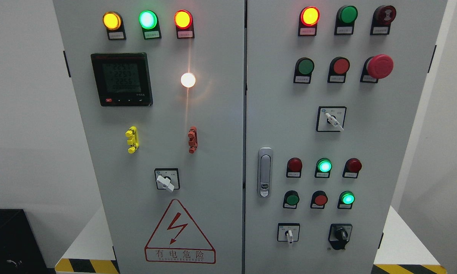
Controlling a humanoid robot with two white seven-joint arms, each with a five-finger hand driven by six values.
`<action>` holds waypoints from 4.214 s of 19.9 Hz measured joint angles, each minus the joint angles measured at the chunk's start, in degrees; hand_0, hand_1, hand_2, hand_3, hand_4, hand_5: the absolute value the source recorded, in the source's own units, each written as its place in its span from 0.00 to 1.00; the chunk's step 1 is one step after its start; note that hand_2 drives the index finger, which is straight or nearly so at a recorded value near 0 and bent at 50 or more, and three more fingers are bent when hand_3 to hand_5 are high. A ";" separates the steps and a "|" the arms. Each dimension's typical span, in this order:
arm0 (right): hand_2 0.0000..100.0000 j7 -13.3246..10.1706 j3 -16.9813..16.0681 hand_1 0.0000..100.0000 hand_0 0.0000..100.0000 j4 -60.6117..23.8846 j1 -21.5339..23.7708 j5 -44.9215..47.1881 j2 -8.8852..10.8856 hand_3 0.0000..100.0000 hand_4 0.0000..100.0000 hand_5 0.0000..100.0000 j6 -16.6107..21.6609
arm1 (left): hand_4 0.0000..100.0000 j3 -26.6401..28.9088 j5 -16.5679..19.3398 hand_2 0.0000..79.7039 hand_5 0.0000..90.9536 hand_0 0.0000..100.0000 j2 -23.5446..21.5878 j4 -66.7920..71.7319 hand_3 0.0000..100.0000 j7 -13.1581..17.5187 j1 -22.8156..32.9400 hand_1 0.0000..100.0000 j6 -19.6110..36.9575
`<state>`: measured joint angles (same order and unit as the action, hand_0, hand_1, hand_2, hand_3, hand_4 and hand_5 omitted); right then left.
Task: Flip black knob to close circuit
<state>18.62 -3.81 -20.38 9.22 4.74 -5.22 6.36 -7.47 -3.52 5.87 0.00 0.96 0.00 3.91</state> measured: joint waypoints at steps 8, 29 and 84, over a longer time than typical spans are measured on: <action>0.46 -7.56 -0.05 0.03 0.00 -7.47 2.28 -8.19 -0.21 0.60 0.58 0.49 3.29 | 0.00 0.00 0.00 0.00 0.00 0.12 0.00 0.00 0.00 0.00 0.00 0.56 0.00; 0.82 -21.21 -0.01 0.00 0.00 -32.88 7.26 -47.09 -0.80 0.93 0.80 0.83 5.13 | 0.00 0.00 0.00 0.00 0.00 0.12 0.00 0.00 0.00 0.00 0.00 0.56 0.00; 0.87 -23.06 -1.67 0.06 0.00 -72.47 -1.95 -67.23 -1.50 1.00 0.87 0.91 -10.42 | 0.00 0.00 0.00 0.00 0.00 0.12 -0.03 0.00 0.00 0.00 0.00 0.56 0.00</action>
<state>-4.44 -5.48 -92.85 7.27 -62.49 -6.72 -4.06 -7.47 -3.52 5.84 0.00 0.96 0.00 3.91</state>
